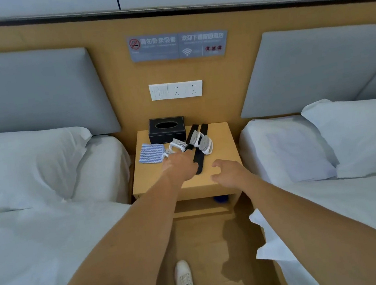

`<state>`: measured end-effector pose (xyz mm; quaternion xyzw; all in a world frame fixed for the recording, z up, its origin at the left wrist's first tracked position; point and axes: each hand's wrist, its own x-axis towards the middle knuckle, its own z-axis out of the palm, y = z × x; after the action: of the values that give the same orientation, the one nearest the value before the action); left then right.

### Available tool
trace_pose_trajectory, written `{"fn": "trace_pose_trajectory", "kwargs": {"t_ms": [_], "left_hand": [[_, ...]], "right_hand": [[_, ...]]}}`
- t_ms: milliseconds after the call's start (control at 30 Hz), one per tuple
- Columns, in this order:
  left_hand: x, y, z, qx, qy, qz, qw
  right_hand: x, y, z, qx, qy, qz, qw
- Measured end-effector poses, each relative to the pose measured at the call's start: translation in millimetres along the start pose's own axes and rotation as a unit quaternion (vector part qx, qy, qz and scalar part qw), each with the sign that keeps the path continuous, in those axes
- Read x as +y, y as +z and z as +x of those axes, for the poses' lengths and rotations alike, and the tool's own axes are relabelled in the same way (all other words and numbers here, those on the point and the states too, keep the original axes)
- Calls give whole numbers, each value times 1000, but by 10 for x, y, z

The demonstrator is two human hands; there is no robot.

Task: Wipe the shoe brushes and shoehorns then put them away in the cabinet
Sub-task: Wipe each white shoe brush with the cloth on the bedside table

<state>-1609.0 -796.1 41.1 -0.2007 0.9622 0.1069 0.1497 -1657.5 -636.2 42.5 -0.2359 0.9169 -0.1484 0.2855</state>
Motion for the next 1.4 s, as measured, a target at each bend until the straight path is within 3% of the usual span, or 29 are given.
{"fn": "trace_pose_trajectory", "kwargs": {"t_ms": [433, 967, 1233, 1400], "left_hand": [[-494, -78, 1252, -37, -10, -16, 999], [-1116, 198, 2169, -66, -148, -86, 983], [-1438, 573, 2398, -73, -195, -125, 970], [-1627, 799, 2602, -73, -179, -103, 976]], "right_hand": [[-346, -148, 1237, -52, 47, -7, 998], [-555, -168, 2673, -106, -48, -37, 992], [-549, 41, 3047, -108, -66, -69, 990], [-564, 278, 3286, -88, -59, -65, 992]]}}
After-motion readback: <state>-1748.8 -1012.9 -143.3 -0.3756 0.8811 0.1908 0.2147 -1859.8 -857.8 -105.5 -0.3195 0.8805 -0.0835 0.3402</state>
